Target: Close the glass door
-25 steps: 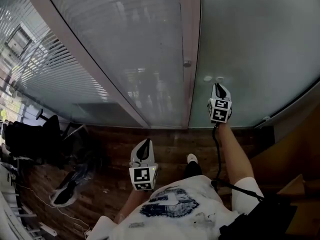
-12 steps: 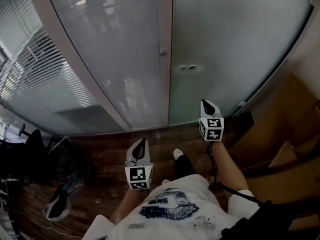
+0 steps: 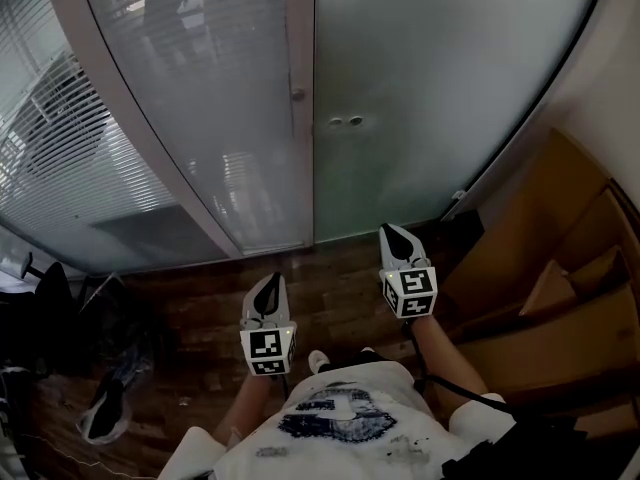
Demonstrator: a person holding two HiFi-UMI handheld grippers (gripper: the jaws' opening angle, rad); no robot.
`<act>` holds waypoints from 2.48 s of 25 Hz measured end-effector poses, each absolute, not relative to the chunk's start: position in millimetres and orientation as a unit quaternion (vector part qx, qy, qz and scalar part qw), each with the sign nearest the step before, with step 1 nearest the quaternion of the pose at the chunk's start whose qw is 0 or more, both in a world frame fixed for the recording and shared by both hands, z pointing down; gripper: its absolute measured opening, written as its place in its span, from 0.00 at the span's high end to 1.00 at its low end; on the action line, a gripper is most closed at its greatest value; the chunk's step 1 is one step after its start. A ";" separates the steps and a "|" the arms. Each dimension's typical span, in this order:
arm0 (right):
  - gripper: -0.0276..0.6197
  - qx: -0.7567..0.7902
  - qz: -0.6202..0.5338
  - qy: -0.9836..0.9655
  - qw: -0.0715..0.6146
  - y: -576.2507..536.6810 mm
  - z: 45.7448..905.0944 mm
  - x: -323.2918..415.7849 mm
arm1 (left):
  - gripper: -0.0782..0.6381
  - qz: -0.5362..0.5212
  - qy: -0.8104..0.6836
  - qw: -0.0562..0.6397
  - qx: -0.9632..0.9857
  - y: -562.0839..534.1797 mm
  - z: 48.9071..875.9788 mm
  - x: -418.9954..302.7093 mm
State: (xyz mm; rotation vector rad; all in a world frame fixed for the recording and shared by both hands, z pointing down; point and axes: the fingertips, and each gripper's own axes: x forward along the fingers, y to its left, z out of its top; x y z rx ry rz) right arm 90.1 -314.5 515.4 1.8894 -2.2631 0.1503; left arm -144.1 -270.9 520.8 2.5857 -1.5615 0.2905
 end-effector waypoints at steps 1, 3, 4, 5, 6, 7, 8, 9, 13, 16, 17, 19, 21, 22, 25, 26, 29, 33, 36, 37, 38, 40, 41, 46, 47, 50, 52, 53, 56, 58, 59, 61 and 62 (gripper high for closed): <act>0.95 0.638 0.053 -0.763 0.091 -306.2 514.6 89.5 | 0.89 0.099 -0.517 0.056 0.848 -269.0 521.8 -145.5; 0.95 0.638 0.051 -0.763 0.084 -289.0 511.7 89.2 | 0.89 0.105 -0.521 0.060 0.845 -263.8 528.5 -147.1; 0.95 0.637 0.047 -0.765 0.084 -281.1 510.0 88.9 | 0.89 0.108 -0.524 0.060 0.843 -261.9 529.6 -147.3; 0.95 0.635 0.043 -0.767 0.084 -274.1 508.6 88.5 | 0.89 0.110 -0.526 0.058 0.841 -260.8 528.9 -147.4; 0.95 0.632 0.040 -0.769 0.085 -267.9 507.7 88.0 | 0.89 0.113 -0.529 0.056 0.839 -260.1 528.2 -147.1; 0.95 0.629 0.040 -0.772 0.085 -262.0 507.8 87.8 | 0.89 0.116 -0.531 0.054 0.838 -259.2 528.9 -146.6; 0.95 0.626 0.041 -0.774 0.086 -256.1 509.2 87.9 | 0.89 0.117 -0.532 0.050 0.837 -257.6 531.6 -146.2; 0.95 0.624 0.042 -0.775 0.087 -249.8 511.3 88.5 | 0.89 0.118 -0.533 0.045 0.837 -254.8 535.6 -145.6; 0.95 0.617 0.050 -0.781 0.083 -225.9 515.2 95.3 | 0.89 0.121 -0.534 0.032 0.836 -235.5 535.4 -133.2; 0.95 0.608 0.054 -0.788 0.078 -206.1 514.6 102.8 | 0.89 0.127 -0.537 0.043 0.833 -213.5 525.4 -117.2; 0.95 0.606 0.056 -0.790 0.076 -197.2 513.9 105.9 | 0.89 0.126 -0.538 0.045 0.832 -203.7 521.6 -110.6; 0.95 0.601 0.056 -0.794 0.070 -176.7 511.5 112.3 | 0.89 0.123 -0.538 0.042 0.833 -182.1 517.0 -97.5; 0.95 0.596 0.049 -0.799 0.067 -156.0 509.0 117.5 | 0.89 0.123 -0.538 0.041 0.833 -159.9 517.6 -85.4; 0.95 0.594 0.045 -0.801 0.067 -145.7 508.6 119.6 | 0.89 0.126 -0.538 0.042 0.833 -148.8 519.0 -80.2; 0.95 0.587 0.046 -0.806 0.061 -114.0 508.7 124.8 | 0.89 0.129 -0.541 0.039 0.830 -115.4 520.7 -66.9; 0.95 0.584 0.047 -0.808 0.059 -103.7 508.1 126.0 | 0.89 0.129 -0.542 0.035 0.830 -104.9 521.9 -63.9; 0.95 0.575 0.051 -0.815 0.055 -72.1 504.5 128.6 | 0.89 0.126 -0.545 0.025 0.829 -73.1 520.1 -54.4; 0.95 0.566 0.056 -0.821 0.045 -38.7 500.6 132.6 | 0.89 0.125 -0.550 0.017 0.826 -37.0 514.2 -45.2; 0.95 0.565 0.058 -0.822 0.037 -23.1 496.3 130.0 | 0.89 0.124 -0.551 0.016 0.825 -19.3 502.7 -43.2; 0.95 0.565 0.056 -0.822 0.038 -19.1 495.4 128.6 | 0.89 0.126 -0.550 0.014 0.825 -15.1 503.8 -44.1; 0.95 0.564 0.055 -0.823 0.040 -15.8 495.2 126.7 | 0.89 0.126 -0.549 0.012 0.826 -12.0 505.0 -44.7; 0.95 0.561 0.054 -0.825 0.044 -10.2 496.5 121.9 | 0.89 0.127 -0.549 0.011 0.826 -8.5 506.0 -46.2; 0.95 0.560 0.055 -0.826 0.045 -7.4 497.2 119.6 | 0.89 0.128 -0.548 0.010 0.826 -7.4 506.4 -47.3; 0.95 0.562 0.066 -0.824 0.045 3.3 498.6 117.7 | 0.89 0.123 -0.537 0.006 0.834 -3.4 502.2 -41.7; 0.95 0.563 0.068 -0.822 0.044 5.4 498.0 117.3 | 0.89 0.122 -0.535 0.005 0.836 -1.7 501.3 -41.3; 0.95 0.565 0.068 -0.821 0.042 12.1 493.8 110.0 | 0.89 0.119 -0.530 0.001 0.840 4.6 497.0 -45.6; 0.95 0.564 0.067 -0.822 0.043 15.7 491.2 101.3 | 0.89 0.117 -0.528 0.001 0.841 9.4 494.7 -51.3; 0.95 0.563 0.067 -0.823 0.043 17.4 491.1 96.7 | 0.89 0.116 -0.528 0.003 0.842 12.3 495.2 -54.3; 0.95 0.561 0.068 -0.824 0.044 23.8 493.4 83.6 | 0.89 0.117 -0.526 0.008 0.843 20.9 501.3 -62.7; 0.95 0.561 0.067 -0.824 0.044 29.3 493.4 75.0 | 0.89 0.116 -0.523 0.008 0.844 26.0 502.5 -68.6; 0.95 0.561 0.067 -0.824 0.043 32.6 493.4 71.0 | 0.89 0.115 -0.522 0.007 0.845 28.7 501.9 -71.7; 0.95 0.562 0.067 -0.823 0.043 40.0 493.8 63.8 | 0.89 0.113 -0.521 0.006 0.846 35.0 500.9 -77.7; 0.95 0.562 0.068 -0.823 0.043 43.7 494.1 60.7 | 0.89 0.111 -0.521 0.006 0.846 38.4 500.8 -80.6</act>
